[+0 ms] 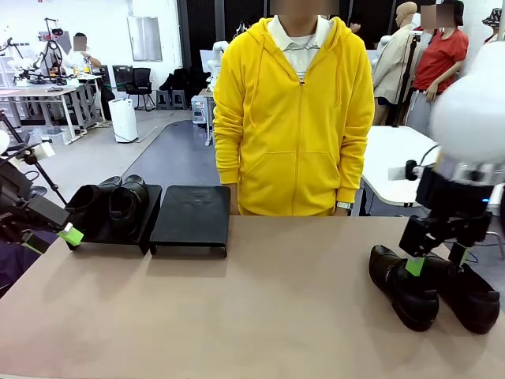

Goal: Organize the shoes by placing them on the stand.
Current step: Pick up one Shoe and place it in the middle of the table.

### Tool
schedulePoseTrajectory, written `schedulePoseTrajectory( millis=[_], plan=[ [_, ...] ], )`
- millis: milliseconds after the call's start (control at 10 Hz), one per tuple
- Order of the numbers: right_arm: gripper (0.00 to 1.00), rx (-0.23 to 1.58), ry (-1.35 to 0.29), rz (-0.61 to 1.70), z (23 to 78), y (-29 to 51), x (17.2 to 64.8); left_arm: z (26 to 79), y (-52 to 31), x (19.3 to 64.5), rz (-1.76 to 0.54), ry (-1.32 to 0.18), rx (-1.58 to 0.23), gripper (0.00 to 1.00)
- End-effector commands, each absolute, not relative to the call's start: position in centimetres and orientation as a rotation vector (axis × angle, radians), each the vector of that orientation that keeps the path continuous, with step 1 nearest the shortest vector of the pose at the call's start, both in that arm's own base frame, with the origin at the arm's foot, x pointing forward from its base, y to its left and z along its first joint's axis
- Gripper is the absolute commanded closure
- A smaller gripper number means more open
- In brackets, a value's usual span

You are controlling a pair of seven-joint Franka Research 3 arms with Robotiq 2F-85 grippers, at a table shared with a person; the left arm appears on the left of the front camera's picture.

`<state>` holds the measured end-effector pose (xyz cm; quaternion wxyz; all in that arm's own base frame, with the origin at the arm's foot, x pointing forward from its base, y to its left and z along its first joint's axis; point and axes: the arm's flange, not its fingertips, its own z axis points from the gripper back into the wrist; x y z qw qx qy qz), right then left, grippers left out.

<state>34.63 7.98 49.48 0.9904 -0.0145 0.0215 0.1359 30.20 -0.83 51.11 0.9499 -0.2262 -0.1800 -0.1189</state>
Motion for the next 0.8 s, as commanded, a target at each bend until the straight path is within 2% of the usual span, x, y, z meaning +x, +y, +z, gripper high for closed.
schedulePoseTrajectory(
  millis=[0,100,200,400,500,700],
  plan=[
    [0.00,-0.102,0.031,0.158,50.0,6.2,37.1,51.4,-0.6,30.1,-0.244,-0.356,-0.453,0.00],
    [0.00,-0.074,-0.046,0.095,50.5,6.0,36.8,51.4,-0.6,30.1,-0.244,-0.356,-0.453,0.00],
    [0.00,-0.077,0.049,0.231,48.6,7.3,36.6,51.4,-0.6,30.1,-0.244,-0.356,-0.453,0.00],
    [0.00,-0.077,0.022,0.174,48.8,6.2,37.6,51.4,-0.6,30.1,-0.244,-0.356,-0.453,0.00],
    [0.00,-0.084,0.039,0.158,46.1,5.9,39.0,51.4,-0.6,30.1,-0.244,-0.356,-0.453,0.00],
    [0.00,-0.065,-0.037,0.039,42.5,3.6,40.7,51.4,-0.6,30.1,-0.244,-0.356,-0.453,0.00]
  ],
)
